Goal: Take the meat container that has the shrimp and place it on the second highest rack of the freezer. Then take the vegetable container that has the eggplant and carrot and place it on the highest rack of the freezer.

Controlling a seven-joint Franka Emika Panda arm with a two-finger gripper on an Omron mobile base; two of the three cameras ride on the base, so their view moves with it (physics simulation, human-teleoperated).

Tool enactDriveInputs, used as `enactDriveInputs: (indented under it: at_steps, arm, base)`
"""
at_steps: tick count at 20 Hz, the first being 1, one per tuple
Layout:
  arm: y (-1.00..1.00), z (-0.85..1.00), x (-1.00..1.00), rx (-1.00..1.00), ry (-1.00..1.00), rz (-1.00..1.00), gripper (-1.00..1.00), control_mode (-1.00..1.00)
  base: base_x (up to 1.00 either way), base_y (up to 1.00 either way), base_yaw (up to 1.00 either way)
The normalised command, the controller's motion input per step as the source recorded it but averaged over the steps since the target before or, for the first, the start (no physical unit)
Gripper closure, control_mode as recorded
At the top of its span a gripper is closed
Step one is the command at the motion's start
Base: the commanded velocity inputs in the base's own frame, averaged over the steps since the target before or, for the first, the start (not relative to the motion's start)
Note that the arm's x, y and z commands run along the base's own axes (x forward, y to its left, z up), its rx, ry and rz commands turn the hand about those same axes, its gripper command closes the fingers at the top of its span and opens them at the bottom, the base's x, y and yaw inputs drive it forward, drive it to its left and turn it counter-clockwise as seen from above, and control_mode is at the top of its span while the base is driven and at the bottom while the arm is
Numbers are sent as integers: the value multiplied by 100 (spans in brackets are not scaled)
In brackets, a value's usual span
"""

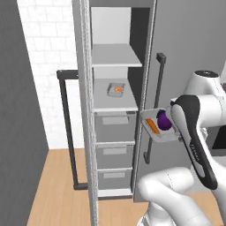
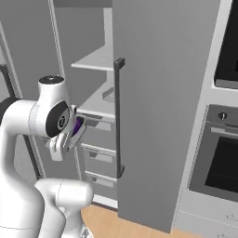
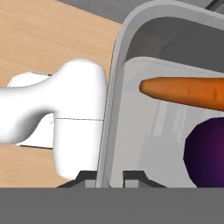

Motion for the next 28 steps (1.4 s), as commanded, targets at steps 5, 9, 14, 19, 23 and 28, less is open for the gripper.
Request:
enactDriveInputs:
  at_steps: [5, 9, 14, 19, 23, 28]
  arm:
    - [0, 0, 0, 0, 0, 0, 100, 100]
    - [0, 0, 0, 0, 0, 0, 100, 100]
    - [0, 0, 0, 0, 0, 0, 100, 100]
    - [0, 0, 0, 0, 0, 0, 100, 100]
    - [0, 0, 0, 0, 0, 0, 100, 100]
    - [0, 0, 0, 0, 0, 0, 100, 100]
  base:
    - [43, 13, 7]
    - [61, 2, 2]
    - [20, 19, 17]
    - [38, 9, 18]
    - [65, 4, 11]
    - [49, 30, 10]
